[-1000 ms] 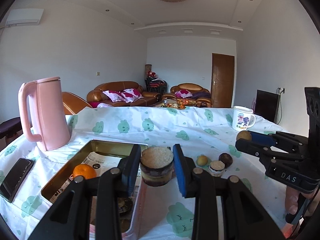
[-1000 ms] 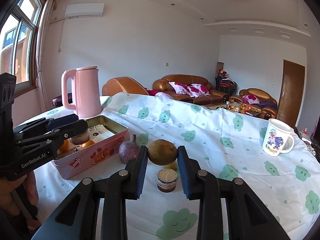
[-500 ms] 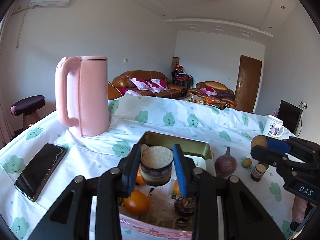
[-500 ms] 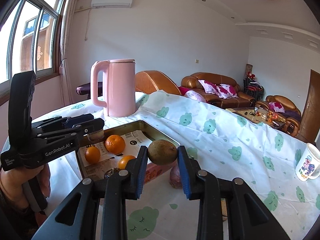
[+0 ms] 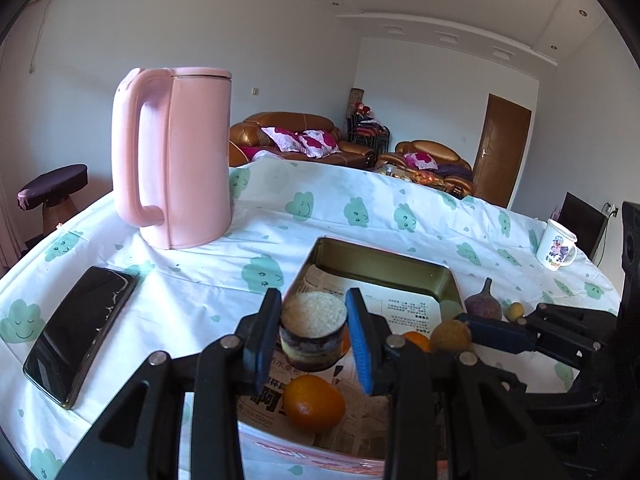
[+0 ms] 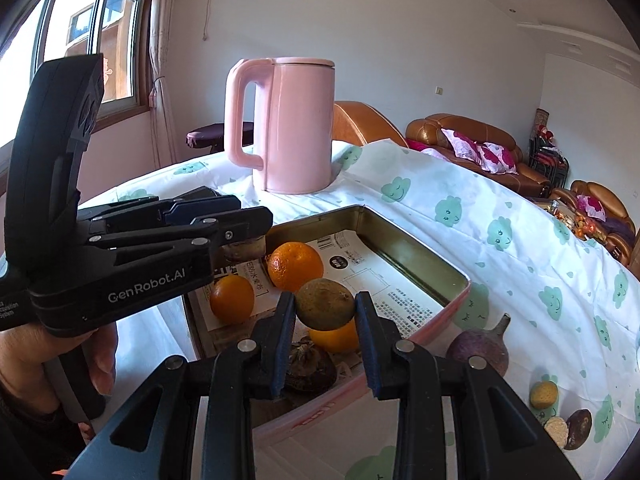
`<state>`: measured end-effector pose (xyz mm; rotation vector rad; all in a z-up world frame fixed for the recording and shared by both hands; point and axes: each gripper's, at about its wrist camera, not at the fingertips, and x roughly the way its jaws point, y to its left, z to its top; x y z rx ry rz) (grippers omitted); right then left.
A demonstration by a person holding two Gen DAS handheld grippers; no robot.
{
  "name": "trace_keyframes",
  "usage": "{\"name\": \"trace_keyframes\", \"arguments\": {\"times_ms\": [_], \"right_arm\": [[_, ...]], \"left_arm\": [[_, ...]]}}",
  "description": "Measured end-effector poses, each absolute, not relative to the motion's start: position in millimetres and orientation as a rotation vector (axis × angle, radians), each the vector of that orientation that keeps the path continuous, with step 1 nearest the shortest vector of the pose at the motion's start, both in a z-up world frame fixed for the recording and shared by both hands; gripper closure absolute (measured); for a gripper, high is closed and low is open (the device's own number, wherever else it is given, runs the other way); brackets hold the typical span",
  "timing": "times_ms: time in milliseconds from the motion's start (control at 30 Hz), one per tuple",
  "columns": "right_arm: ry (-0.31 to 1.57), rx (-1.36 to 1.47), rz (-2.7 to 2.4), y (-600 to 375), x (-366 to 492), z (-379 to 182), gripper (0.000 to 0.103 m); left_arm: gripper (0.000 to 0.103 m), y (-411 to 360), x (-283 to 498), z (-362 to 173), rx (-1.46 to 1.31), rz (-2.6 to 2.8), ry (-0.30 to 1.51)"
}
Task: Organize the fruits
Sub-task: 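Lift the jar and brown fruit and carry both over the tin box, then lower the jar and brown fruit into the tin box and open both grippers, then grasp the purple stemmed fruit with the right gripper while the left grasps another white-lidded jar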
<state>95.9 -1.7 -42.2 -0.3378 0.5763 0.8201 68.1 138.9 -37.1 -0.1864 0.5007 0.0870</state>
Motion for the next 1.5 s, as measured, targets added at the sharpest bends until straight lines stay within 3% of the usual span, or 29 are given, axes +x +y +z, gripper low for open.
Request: {"name": "trace_keyframes", "arguments": {"times_ms": [133, 200, 333, 467, 867, 1200, 1333, 1500], "right_arm": [[0.616, -0.353, 0.847, 10, 99, -51, 0.070], [0.621, -0.363, 0.851, 12, 98, -54, 0.070], [0.600, -0.340, 0.837, -4, 92, -48, 0.059], [0.562, -0.349, 0.778, -43, 82, -44, 0.053], [0.602, -0.241, 0.491, -170, 120, -39, 0.048], [0.634, -0.262, 0.592, -134, 135, -37, 0.048], [0.711, -0.266, 0.620, -102, 155, -49, 0.048], [0.812, -0.234, 0.615, -81, 180, -69, 0.048]], "left_arm": [[0.068, 142, 70, -38, -0.193, 0.095, 0.511], [0.062, 143, 68, -37, -0.189, 0.111, 0.504], [0.034, 145, 59, -35, -0.198, 0.139, 0.462], [0.022, 141, 49, -33, -0.210, 0.137, 0.431], [0.020, 54, 61, -22, -0.108, -0.019, 0.419], [0.019, 28, 78, -26, -0.031, 0.011, 0.447], [0.008, 50, 77, -20, -0.060, 0.069, 0.420], [0.007, 70, 80, -15, -0.080, 0.089, 0.408]]}}
